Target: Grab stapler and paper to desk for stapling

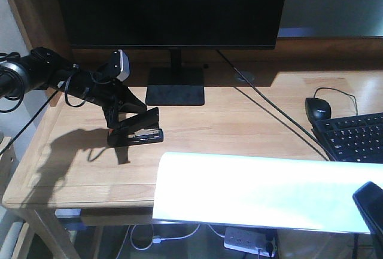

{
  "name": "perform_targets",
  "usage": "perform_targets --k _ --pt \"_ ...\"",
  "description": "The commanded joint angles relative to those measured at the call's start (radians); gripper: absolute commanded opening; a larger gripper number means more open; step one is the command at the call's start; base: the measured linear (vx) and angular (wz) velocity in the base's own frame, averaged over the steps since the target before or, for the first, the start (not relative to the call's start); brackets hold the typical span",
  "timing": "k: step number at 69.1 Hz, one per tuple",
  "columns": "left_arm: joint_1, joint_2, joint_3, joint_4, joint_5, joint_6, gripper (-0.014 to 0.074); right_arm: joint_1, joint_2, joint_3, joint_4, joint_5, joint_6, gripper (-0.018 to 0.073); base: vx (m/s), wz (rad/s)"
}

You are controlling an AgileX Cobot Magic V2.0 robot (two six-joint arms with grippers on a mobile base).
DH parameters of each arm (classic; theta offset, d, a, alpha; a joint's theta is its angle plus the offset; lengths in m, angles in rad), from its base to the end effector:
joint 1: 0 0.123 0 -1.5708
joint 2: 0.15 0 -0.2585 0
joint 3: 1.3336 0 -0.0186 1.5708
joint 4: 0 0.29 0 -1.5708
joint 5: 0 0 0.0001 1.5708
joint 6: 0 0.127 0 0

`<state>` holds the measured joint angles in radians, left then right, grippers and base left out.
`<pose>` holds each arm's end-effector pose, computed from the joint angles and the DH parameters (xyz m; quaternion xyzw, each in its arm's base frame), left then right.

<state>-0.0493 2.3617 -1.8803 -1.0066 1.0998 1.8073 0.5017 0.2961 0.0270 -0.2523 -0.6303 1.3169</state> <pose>0.5083 -0.1209 0.1031 0.5796 0.6864 -0.2534 0.3587 0.1399 0.0980 0.2312 0.1098 0.5522 0.6246 0.5413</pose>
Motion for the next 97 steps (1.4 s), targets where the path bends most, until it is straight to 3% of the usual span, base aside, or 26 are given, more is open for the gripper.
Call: perform_targets --k 1,97 --pt "-0.004 -0.065 -0.027 -0.070 0.019 -0.010 -0.0006 -0.004 0.005 0.005 -0.001 -0.070 -0.010 -0.0005 0.00 0.00" --pt "-0.003 -0.065 -0.027 -0.069 0.015 -0.010 -0.0006 -0.004 0.005 0.005 0.007 -0.070 -0.010 -0.0005 0.00 0.00"
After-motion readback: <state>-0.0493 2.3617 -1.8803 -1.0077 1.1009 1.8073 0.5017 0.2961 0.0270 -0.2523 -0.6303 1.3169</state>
